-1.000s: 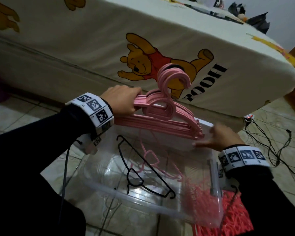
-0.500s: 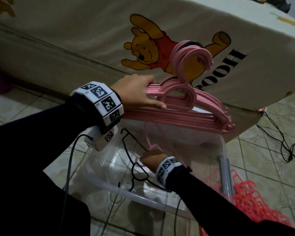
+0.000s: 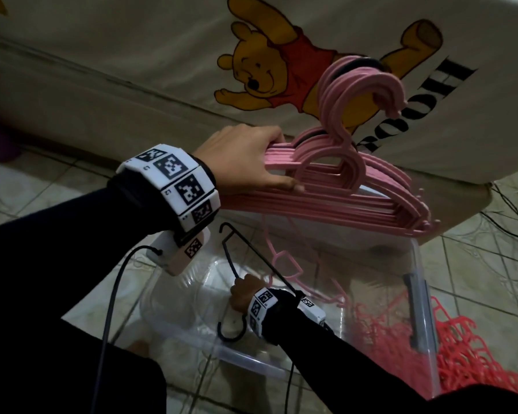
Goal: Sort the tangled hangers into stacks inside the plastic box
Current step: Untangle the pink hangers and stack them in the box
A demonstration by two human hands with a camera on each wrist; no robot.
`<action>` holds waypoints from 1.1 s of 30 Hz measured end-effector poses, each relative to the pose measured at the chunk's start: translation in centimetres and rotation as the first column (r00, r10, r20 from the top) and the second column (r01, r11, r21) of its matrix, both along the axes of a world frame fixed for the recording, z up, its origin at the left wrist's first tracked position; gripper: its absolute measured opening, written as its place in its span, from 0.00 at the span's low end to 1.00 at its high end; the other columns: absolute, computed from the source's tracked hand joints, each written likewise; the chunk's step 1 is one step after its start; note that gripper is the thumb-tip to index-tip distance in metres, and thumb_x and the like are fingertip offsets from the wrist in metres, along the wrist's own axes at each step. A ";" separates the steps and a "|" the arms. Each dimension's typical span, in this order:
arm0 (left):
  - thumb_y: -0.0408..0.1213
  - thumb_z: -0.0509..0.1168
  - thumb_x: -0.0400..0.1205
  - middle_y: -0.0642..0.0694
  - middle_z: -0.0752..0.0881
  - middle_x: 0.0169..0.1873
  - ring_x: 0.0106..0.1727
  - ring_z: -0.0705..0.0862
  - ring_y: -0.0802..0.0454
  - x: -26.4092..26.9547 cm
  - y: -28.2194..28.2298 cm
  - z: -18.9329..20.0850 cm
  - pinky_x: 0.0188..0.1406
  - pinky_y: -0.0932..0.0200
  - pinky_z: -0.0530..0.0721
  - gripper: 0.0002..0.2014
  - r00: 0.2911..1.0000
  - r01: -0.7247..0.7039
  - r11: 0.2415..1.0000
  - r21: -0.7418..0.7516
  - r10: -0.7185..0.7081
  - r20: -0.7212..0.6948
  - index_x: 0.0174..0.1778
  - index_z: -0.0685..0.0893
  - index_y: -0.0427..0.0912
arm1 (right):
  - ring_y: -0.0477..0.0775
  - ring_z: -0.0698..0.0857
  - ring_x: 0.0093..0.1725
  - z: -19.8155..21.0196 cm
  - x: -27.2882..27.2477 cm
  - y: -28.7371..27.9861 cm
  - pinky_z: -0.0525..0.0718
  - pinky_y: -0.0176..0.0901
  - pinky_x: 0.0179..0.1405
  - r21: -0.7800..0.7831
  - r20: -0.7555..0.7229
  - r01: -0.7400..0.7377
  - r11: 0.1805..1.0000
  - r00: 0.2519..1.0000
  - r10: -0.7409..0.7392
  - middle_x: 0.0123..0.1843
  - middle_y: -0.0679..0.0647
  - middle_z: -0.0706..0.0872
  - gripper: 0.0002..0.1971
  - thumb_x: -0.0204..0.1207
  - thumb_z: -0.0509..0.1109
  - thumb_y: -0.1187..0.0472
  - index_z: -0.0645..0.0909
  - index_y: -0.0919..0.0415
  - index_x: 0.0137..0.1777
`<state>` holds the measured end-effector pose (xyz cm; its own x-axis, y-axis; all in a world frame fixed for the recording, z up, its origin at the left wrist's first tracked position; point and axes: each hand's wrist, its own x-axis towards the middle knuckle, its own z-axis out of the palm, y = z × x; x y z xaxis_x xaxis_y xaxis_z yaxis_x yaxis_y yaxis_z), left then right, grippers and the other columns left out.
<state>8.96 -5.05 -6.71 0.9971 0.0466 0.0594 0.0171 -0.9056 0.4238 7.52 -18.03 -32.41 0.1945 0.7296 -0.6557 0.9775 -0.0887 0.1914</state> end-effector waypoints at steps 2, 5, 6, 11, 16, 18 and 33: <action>0.80 0.57 0.54 0.52 0.86 0.46 0.46 0.82 0.48 0.0 0.0 -0.1 0.47 0.49 0.82 0.42 1.000 -0.001 1.000 0.002 0.001 0.000 0.54 0.77 0.53 | 0.65 0.82 0.58 0.3 0.1 0.2 0.75 0.49 0.51 -0.009 -0.010 -0.074 0.997 0.997 0.074 0.55 0.62 0.86 0.11 0.78 0.63 0.66 0.86 0.68 0.52; 0.80 0.57 0.54 0.52 0.86 0.45 0.45 0.82 0.48 0.2 -0.4 0.1 0.47 0.49 0.82 0.43 1.000 -0.003 1.000 0.008 0.003 0.013 0.54 0.78 0.52 | 0.67 0.81 0.60 1.7 0.0 0.1 0.75 0.49 0.48 0.020 -0.033 -0.151 0.988 0.988 0.152 0.57 0.62 0.86 0.11 0.76 0.62 0.72 0.84 0.69 0.53; 0.80 0.57 0.54 0.52 0.86 0.45 0.45 0.82 0.48 0.2 -0.6 0.2 0.45 0.51 0.81 0.43 1.000 -0.006 1.000 0.007 0.006 0.024 0.54 0.78 0.51 | 0.66 0.81 0.59 2.7 -0.3 0.1 0.73 0.47 0.45 0.031 -0.044 -0.148 0.988 0.988 0.149 0.55 0.60 0.87 0.11 0.74 0.64 0.73 0.85 0.68 0.51; 0.81 0.55 0.53 0.51 0.85 0.43 0.44 0.81 0.48 0.1 -1.1 1.2 0.42 0.51 0.79 0.43 0.997 -0.011 1.000 0.012 0.010 0.080 0.53 0.78 0.50 | 0.63 0.82 0.59 8.6 -1.6 -0.3 0.75 0.46 0.47 0.129 -0.034 -0.174 0.976 0.983 0.179 0.56 0.56 0.87 0.12 0.78 0.61 0.69 0.86 0.62 0.54; 0.82 0.54 0.51 0.52 0.84 0.43 0.45 0.82 0.47 -0.2 -1.3 2.5 0.46 0.50 0.80 0.38 0.989 -0.065 0.997 -0.040 0.070 0.134 0.46 0.72 0.58 | 0.63 0.86 0.52 15.3 -1.5 -2.7 0.73 0.44 0.37 0.234 0.010 -0.134 0.963 0.991 0.136 0.51 0.57 0.88 0.09 0.74 0.66 0.68 0.86 0.61 0.50; 0.82 0.56 0.51 0.52 0.85 0.45 0.47 0.83 0.47 -0.3 -1.0 2.9 0.48 0.49 0.81 0.38 0.984 -0.099 0.993 -0.058 0.106 0.143 0.48 0.73 0.59 | 0.62 0.88 0.42 17.8 -0.8 -3.9 0.74 0.42 0.31 0.310 0.009 -0.052 0.949 0.999 0.051 0.41 0.58 0.88 0.05 0.68 0.72 0.69 0.87 0.62 0.42; 0.84 0.58 0.49 0.47 0.86 0.52 0.51 0.83 0.42 -1.0 -1.5 3.0 0.48 0.50 0.79 0.50 0.986 -0.147 0.988 -0.043 0.150 0.077 0.58 0.77 0.51 | 0.45 0.85 0.36 27.3 6.0 -14.3 0.80 0.35 0.38 0.837 -0.508 0.547 0.016 0.788 -0.347 0.36 0.50 0.88 0.08 0.67 0.80 0.66 0.82 0.61 0.41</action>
